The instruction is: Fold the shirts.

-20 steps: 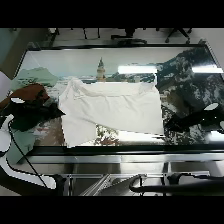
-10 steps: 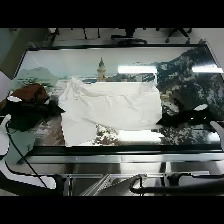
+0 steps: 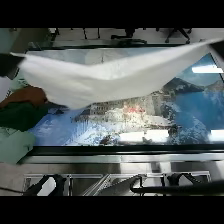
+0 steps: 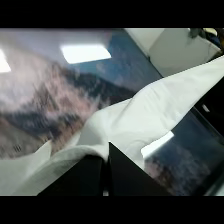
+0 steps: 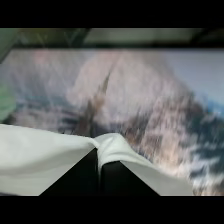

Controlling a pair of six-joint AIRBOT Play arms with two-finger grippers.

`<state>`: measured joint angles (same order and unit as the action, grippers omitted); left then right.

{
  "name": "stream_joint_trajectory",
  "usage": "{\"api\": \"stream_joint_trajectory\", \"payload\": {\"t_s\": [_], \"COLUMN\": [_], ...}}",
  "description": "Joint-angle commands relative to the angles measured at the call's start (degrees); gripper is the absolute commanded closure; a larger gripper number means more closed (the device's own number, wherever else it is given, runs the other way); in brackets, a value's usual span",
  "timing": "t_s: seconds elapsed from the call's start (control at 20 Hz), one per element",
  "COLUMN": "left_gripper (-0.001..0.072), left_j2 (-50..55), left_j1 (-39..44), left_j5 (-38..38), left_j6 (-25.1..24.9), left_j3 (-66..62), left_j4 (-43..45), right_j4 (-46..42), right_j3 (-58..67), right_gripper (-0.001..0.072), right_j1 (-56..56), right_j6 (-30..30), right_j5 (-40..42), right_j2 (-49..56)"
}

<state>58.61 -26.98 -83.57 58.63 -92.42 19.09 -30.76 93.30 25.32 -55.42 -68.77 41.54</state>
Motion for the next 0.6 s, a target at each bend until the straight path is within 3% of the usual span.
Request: {"api": "stream_joint_trajectory", "payload": {"t_s": [0.0,0.1,0.25,0.4,0.55], "left_gripper": [0.0695,0.0695,0.0695,0.0695,0.0695], "left_j2": [-11.04,-13.86,-14.78,-12.26,-4.13], "left_j1": [-5.03,-11.54,-15.08,-9.42,4.55], "left_j5": [4.68,5.03,5.05,5.11,5.4], "left_j6": [0.39,1.99,6.62,4.57,2.03], "left_j3": [-11.8,-16.59,-17.9,-8.52,1.2], "left_j4": [-3.56,-2.56,6.47,6.64,9.49], "right_j4": [-2.45,-5.86,-6.69,-3.19,4.55], "right_j3": [11.3,14.86,15.5,13.46,6.75], "right_gripper": [0.0691,0.0692,0.0691,0.0692,0.0692], "right_j1": [1.38,1.38,1.38,1.38,0.26], "right_j6": [0.2,0.15,0.13,0.13,2.4], "right_j5": [7.96,9.88,7.43,0.55,-5.03], "right_j2": [-6.47,-7.28,-6.25,-0.5,7.87]}}
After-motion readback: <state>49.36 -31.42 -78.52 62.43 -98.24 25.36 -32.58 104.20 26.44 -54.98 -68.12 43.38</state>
